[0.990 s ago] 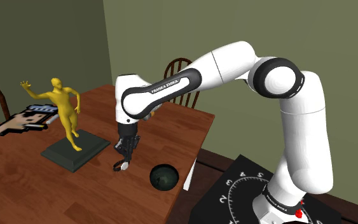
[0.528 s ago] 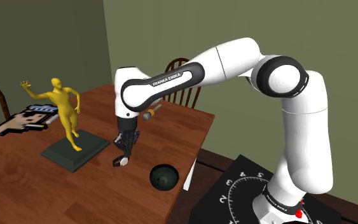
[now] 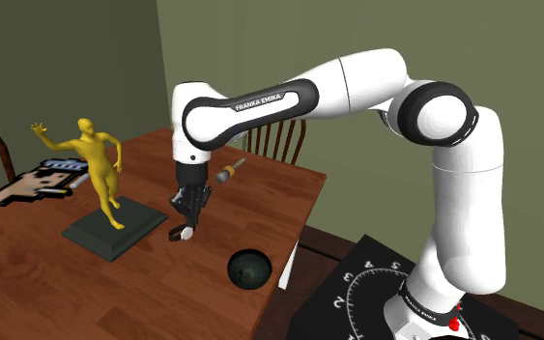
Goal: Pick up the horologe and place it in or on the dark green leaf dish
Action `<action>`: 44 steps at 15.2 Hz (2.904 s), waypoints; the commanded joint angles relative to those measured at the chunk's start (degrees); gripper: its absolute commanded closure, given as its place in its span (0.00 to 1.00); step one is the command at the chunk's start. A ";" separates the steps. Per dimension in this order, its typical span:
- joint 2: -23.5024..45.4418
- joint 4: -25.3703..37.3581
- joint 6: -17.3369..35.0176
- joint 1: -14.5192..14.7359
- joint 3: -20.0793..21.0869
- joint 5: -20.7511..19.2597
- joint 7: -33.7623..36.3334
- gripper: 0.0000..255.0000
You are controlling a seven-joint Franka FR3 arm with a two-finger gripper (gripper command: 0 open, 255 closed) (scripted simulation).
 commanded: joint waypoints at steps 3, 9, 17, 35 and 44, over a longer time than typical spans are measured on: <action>-0.75 1.90 -2.63 -0.11 0.08 0.12 0.29 1.00; -1.57 5.35 -6.81 -0.12 0.22 0.21 0.96 1.00; -19.58 -16.58 -2.70 -3.40 0.70 6.59 -3.49 1.00; -32.02 -38.47 6.40 -3.49 0.31 12.32 -9.26 1.00; -30.46 -40.20 9.62 -3.39 0.61 12.40 -9.73 1.00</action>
